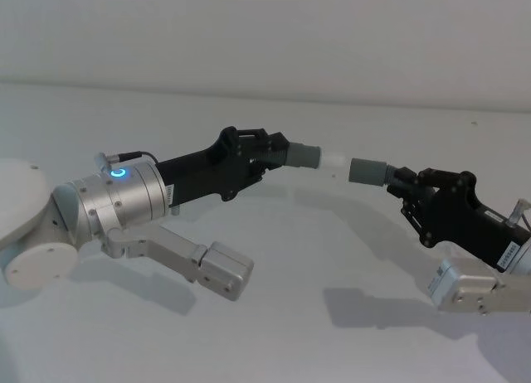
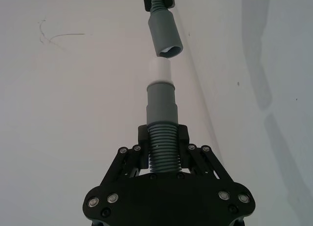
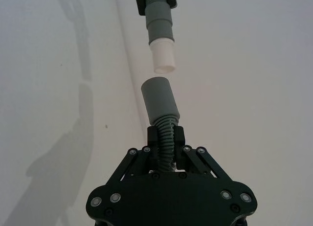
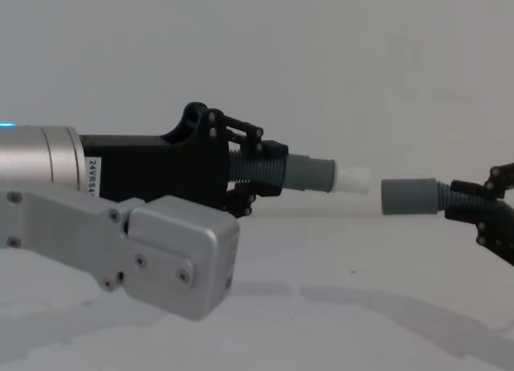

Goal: Use both hands to pick up one end of the pipe from the table, align the ends, and insert them.

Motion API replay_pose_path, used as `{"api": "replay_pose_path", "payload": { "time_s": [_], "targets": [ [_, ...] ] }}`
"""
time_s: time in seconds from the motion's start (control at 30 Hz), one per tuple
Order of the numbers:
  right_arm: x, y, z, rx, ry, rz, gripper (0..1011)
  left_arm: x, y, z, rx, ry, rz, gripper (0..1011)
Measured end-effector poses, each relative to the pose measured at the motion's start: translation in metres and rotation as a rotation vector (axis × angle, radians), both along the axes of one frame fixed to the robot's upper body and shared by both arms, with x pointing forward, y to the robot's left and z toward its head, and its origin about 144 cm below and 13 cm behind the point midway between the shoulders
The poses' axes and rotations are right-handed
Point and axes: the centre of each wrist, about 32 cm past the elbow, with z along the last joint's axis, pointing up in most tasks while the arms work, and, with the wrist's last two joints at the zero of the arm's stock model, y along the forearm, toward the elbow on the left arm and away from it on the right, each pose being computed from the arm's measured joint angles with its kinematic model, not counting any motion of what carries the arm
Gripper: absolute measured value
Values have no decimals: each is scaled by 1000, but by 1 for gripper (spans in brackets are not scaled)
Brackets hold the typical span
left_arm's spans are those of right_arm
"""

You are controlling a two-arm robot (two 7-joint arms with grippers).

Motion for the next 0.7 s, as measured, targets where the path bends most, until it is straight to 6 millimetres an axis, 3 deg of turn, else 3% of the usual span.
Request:
{"api": "replay_pose_path", "payload": {
  "time_s": [0.7],
  "targets": [
    [-1, 4, 4, 22, 4, 17, 179, 0, 0, 0, 2, -1, -1, 330]
  ]
}}
